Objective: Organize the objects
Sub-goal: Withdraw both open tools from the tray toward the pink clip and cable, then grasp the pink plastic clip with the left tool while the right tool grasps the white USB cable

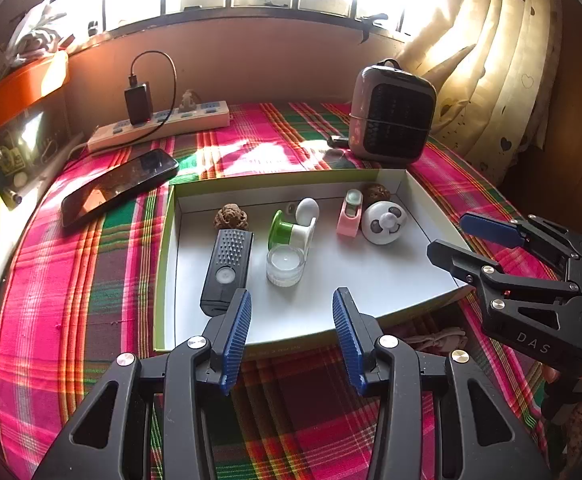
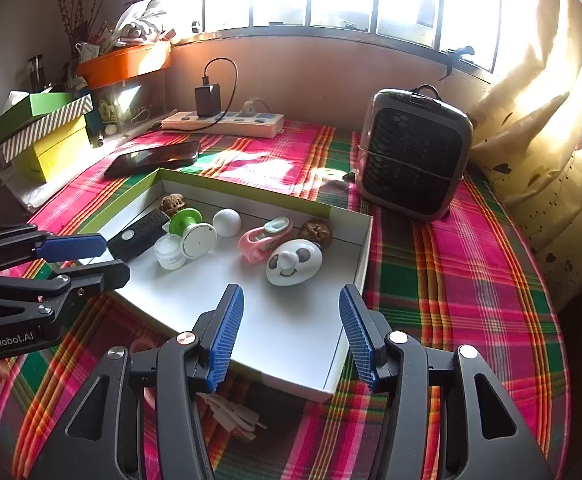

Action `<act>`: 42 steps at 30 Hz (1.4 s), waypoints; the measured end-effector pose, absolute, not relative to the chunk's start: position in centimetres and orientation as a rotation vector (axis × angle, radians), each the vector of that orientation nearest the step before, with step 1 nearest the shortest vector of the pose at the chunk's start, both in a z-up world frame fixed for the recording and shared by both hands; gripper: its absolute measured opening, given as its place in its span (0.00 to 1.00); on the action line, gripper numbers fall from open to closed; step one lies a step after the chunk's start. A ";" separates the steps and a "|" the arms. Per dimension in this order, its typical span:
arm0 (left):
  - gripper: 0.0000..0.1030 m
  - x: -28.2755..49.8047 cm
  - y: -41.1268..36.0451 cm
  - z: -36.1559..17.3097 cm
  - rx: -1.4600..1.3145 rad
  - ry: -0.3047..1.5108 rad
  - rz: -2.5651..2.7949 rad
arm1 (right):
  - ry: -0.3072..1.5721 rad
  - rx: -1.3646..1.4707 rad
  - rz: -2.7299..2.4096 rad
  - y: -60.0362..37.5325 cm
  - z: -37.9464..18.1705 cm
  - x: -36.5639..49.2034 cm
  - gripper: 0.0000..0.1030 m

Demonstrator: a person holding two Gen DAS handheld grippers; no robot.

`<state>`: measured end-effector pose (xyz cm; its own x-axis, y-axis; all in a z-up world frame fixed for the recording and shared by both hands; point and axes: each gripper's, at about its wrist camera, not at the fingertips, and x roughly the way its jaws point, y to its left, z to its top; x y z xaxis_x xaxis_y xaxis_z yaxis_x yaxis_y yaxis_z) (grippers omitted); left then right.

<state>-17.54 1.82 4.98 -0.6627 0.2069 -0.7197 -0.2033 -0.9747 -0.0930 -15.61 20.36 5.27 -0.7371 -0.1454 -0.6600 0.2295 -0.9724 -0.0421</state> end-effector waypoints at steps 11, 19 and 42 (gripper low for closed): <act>0.40 -15.0 1.6 5.3 -1.149 -0.026 2.666 | 0.136 1.028 -2.735 21.6 4.9 -11.5 0.50; 0.40 -14.2 2.1 4.6 -1.187 -0.043 2.624 | 0.108 1.114 -2.632 21.2 2.9 -11.4 0.50; 0.40 -13.2 1.2 3.3 -1.256 -0.131 2.590 | 0.277 1.171 -2.451 18.0 1.5 -11.4 0.24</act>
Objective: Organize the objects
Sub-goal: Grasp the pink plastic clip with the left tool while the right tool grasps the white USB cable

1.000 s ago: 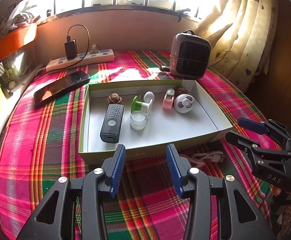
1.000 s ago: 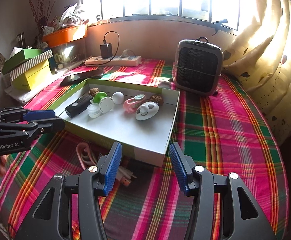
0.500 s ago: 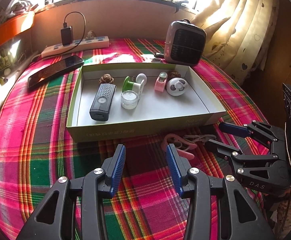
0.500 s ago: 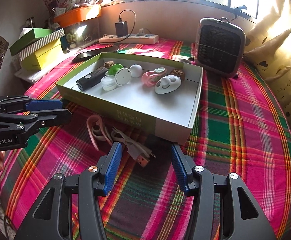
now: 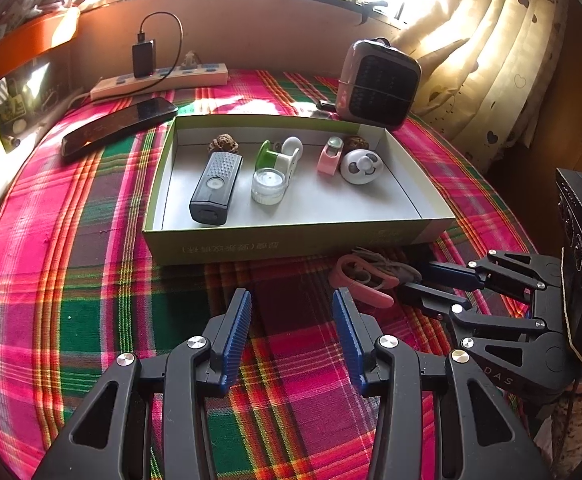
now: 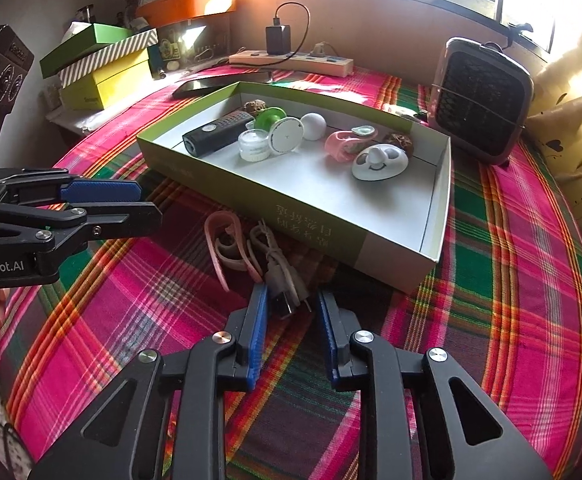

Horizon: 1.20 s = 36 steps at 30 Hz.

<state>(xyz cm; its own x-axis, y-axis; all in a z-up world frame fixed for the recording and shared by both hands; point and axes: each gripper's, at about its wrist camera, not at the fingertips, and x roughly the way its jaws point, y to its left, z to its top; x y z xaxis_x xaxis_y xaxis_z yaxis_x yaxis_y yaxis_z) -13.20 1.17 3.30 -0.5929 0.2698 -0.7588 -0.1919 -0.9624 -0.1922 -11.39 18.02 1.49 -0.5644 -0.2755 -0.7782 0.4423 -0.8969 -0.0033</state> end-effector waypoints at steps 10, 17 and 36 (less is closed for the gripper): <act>0.40 -12.9 0.5 3.1 -1.264 -0.151 2.590 | 0.313 1.144 -2.382 15.7 1.5 -9.9 0.20; 0.40 -12.9 0.1 3.0 -1.266 -0.166 2.594 | 0.304 1.148 -2.382 14.4 1.3 -9.3 0.20; 0.43 -12.9 2.0 2.7 -1.293 -0.168 2.528 | 0.253 1.225 -2.529 16.5 1.4 -9.2 0.20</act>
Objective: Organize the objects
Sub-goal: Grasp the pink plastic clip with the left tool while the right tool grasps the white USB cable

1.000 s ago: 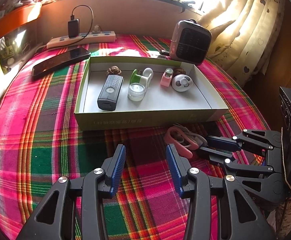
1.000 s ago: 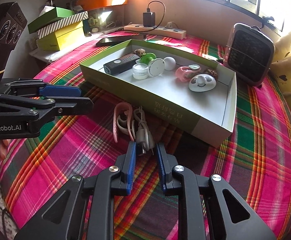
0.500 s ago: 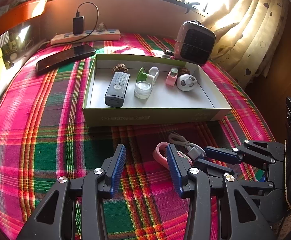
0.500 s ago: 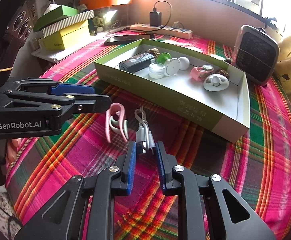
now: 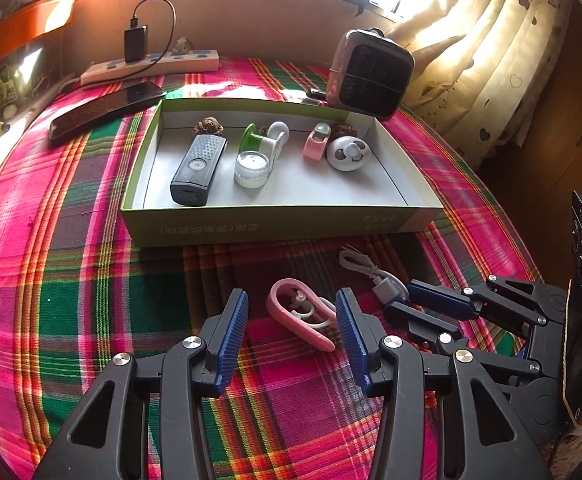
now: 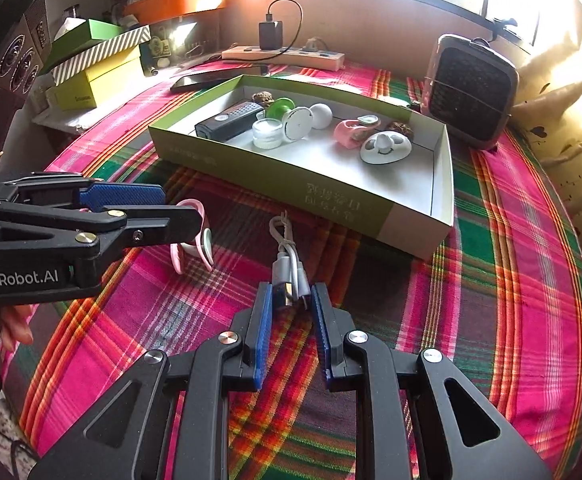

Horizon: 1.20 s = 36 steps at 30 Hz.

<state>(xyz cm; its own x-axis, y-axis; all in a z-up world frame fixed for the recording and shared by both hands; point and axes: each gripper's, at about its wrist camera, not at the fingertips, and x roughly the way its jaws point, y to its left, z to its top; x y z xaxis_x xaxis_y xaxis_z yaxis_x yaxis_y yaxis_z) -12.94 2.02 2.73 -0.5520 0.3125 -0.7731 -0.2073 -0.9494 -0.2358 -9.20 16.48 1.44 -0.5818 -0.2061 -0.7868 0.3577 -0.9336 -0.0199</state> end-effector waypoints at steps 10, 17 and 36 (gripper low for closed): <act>0.44 -13.2 3.8 2.0 -1.345 -0.108 2.532 | 0.237 1.209 -2.523 16.9 1.3 -9.2 0.20; 0.44 -13.1 4.0 2.1 -1.351 -0.026 2.560 | 0.235 1.207 -2.523 16.9 1.3 -9.2 0.20; 0.44 -12.8 2.0 1.8 -1.357 0.046 2.628 | 0.238 1.221 -2.538 16.9 1.3 -9.9 0.50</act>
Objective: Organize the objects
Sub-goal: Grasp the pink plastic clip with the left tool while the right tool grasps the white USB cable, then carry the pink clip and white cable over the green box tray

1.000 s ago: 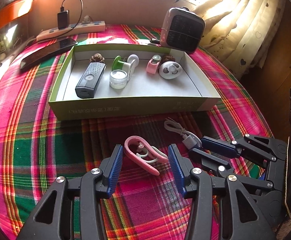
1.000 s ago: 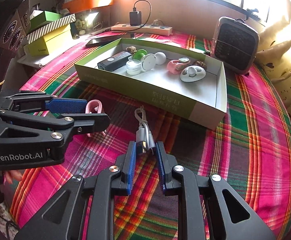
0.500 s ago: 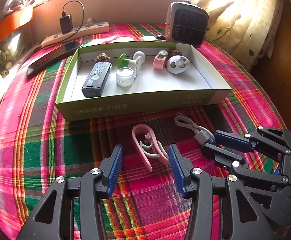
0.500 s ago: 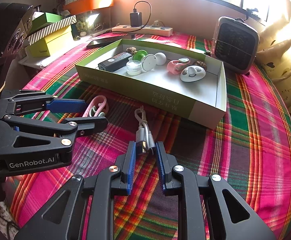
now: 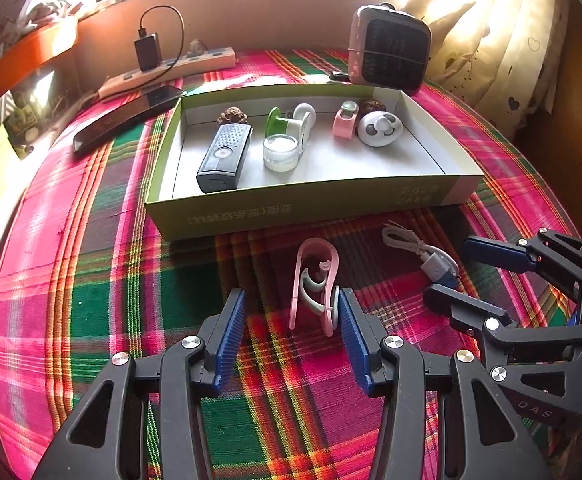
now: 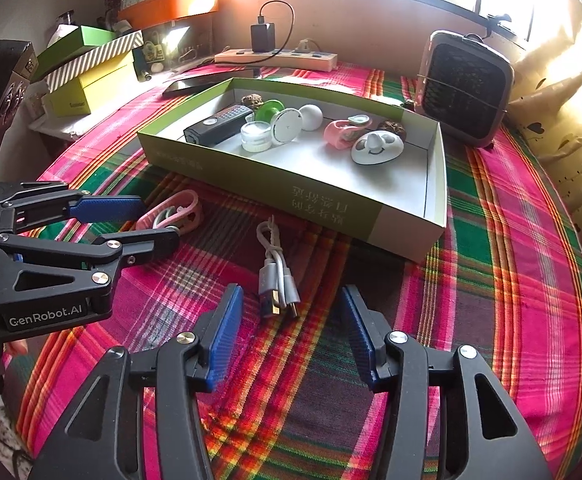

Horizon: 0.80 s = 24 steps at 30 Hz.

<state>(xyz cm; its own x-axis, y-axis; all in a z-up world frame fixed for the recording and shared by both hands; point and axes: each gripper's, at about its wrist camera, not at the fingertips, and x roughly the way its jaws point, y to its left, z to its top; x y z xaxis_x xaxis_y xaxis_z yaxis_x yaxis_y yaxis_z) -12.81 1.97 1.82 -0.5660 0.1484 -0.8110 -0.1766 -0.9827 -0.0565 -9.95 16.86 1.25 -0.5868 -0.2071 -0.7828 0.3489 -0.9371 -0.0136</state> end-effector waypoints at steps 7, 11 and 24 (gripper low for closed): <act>0.44 -13.5 2.0 1.7 -1.328 0.028 2.620 | 0.227 1.224 -2.533 16.5 1.2 -10.6 0.50; 0.44 -13.7 2.1 1.6 -1.307 0.040 2.615 | 0.222 1.224 -2.531 16.6 1.2 -10.7 0.50; 0.29 -13.8 1.3 1.6 -1.295 0.002 2.623 | 0.221 1.214 -2.528 16.4 1.3 -10.6 0.35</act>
